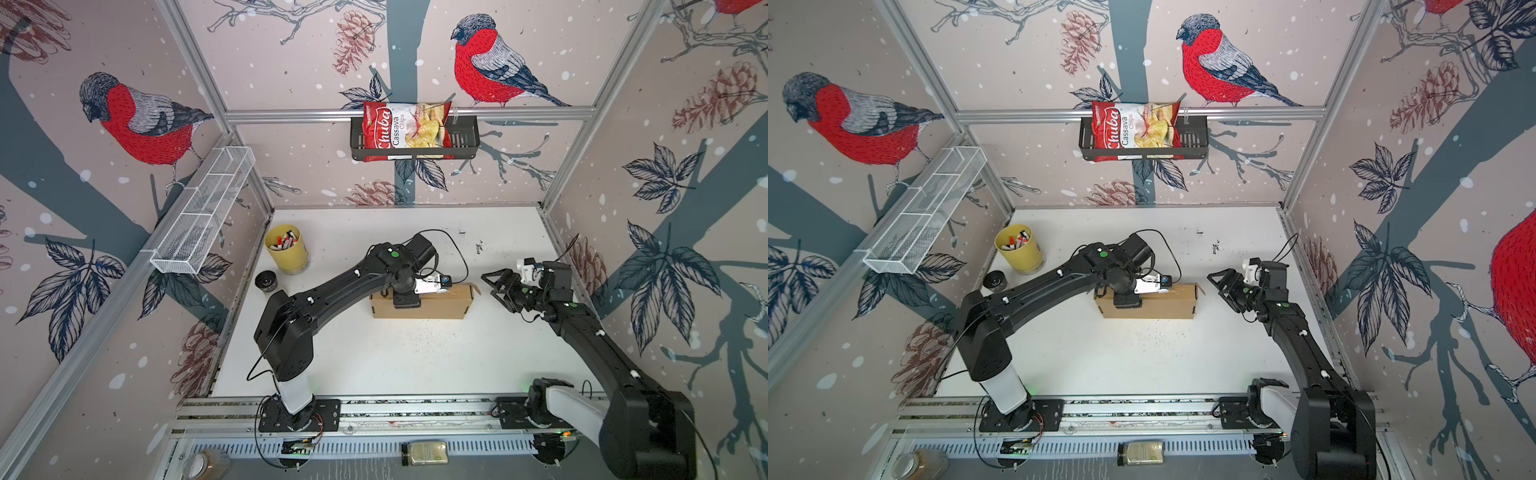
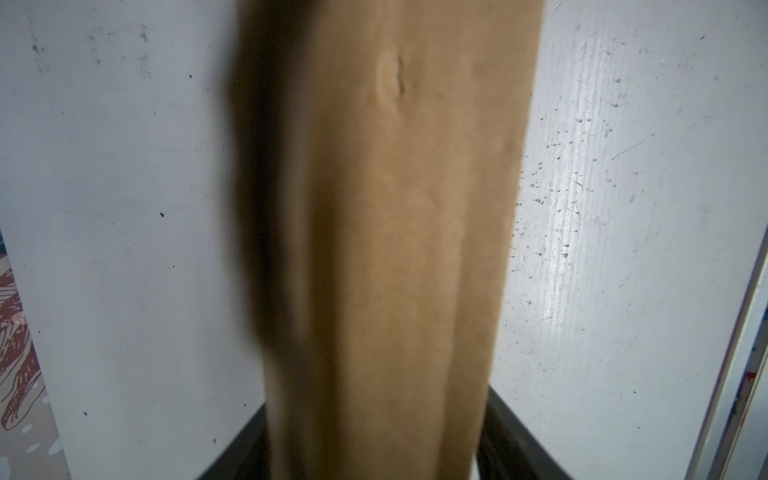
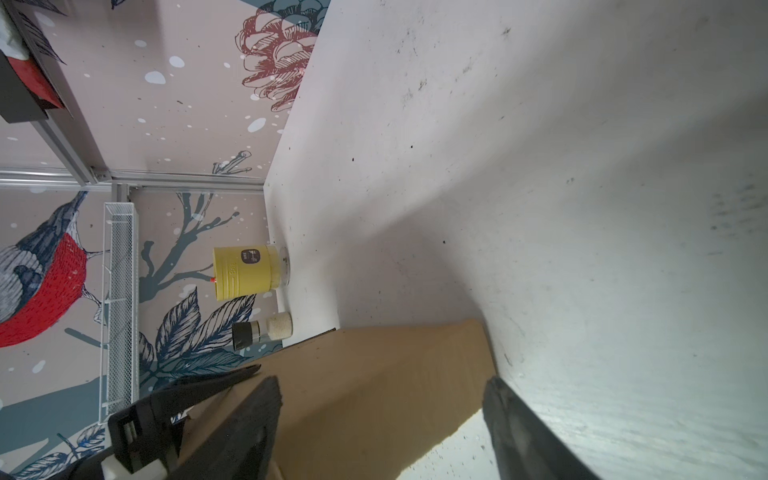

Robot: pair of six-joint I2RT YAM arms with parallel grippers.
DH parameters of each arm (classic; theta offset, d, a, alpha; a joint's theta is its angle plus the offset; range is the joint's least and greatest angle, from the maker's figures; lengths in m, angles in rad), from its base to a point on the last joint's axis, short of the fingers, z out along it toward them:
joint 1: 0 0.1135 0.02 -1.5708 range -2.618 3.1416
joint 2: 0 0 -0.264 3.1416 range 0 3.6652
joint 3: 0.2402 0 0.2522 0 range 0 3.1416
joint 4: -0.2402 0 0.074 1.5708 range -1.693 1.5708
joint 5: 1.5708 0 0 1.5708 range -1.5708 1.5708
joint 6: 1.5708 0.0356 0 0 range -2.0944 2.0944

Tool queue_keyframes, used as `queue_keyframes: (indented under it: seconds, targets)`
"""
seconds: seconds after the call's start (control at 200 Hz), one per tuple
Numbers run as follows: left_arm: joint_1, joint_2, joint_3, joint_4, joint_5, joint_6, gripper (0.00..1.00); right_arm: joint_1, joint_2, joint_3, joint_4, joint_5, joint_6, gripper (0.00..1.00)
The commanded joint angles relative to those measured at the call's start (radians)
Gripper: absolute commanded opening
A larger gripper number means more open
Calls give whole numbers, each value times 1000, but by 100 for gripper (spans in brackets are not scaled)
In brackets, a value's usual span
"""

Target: Fold the paper box

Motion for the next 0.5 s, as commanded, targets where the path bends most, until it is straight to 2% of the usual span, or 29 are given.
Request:
queue_keyframes:
  seconds: [0.0, 0.14, 0.275, 0.415, 0.495]
  targets:
    - [3, 13, 24, -7, -4, 13, 76, 14, -10, 32, -16, 34, -56, 78]
    - [10, 12, 13, 19, -13, 26, 80, 24, -41, 62, -41, 66, -106, 77]
    - [22, 12, 10, 30, -21, 30, 82, 33, -104, 105, -89, 158, -189, 75]
    - [28, -4, 10, 50, -35, 38, 93, 80, -179, 125, -104, 251, -299, 73]
    - [28, -7, 12, 57, -36, 41, 95, 122, -197, 161, -149, 305, -377, 70]
